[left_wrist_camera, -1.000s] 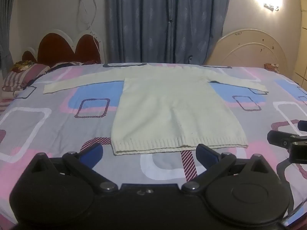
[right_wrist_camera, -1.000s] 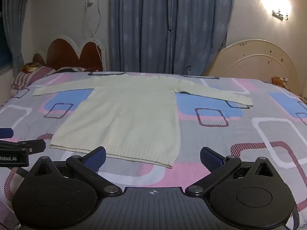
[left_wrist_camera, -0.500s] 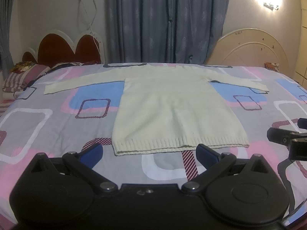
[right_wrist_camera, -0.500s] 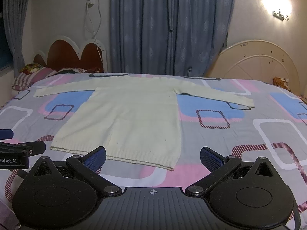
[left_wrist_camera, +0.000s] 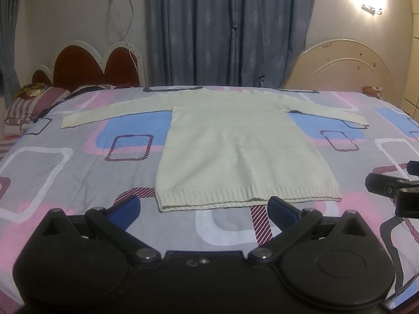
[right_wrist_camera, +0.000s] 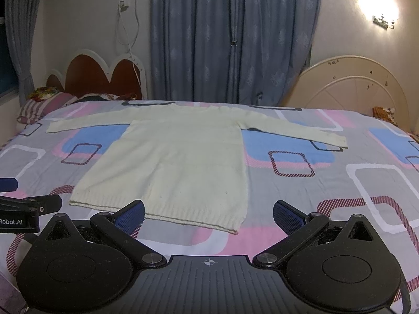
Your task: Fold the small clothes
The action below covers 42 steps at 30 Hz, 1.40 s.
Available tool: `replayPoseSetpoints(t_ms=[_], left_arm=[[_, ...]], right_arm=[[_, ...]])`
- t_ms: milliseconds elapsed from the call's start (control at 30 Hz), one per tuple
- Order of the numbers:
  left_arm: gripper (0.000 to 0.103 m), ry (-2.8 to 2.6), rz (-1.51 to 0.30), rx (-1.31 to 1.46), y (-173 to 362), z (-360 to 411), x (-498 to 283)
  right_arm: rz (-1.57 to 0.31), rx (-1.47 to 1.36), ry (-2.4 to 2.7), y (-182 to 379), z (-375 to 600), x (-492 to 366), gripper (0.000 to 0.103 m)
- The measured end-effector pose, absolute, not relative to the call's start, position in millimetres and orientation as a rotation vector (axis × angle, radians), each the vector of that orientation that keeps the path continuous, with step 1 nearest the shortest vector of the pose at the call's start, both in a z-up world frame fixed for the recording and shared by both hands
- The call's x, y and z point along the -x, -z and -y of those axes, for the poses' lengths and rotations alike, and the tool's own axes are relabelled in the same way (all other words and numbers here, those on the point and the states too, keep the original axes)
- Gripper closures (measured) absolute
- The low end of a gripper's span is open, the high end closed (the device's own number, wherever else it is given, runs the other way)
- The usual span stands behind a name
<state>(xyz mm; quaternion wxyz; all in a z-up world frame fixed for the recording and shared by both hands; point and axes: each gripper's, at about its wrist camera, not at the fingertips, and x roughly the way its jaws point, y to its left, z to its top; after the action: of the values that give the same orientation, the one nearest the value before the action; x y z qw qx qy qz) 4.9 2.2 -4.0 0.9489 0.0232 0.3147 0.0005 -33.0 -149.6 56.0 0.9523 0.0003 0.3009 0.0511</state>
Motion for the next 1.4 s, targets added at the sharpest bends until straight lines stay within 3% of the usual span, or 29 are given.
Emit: replayPoseSetpoints(t_ms=[1400], left_arm=[[0.000, -0.033, -0.655, -0.042, 7.8, 1.5, -5.0]], right_arm=[[-0.616, -0.007, -0.116, -52.1, 150.5, 28.4, 0.000]])
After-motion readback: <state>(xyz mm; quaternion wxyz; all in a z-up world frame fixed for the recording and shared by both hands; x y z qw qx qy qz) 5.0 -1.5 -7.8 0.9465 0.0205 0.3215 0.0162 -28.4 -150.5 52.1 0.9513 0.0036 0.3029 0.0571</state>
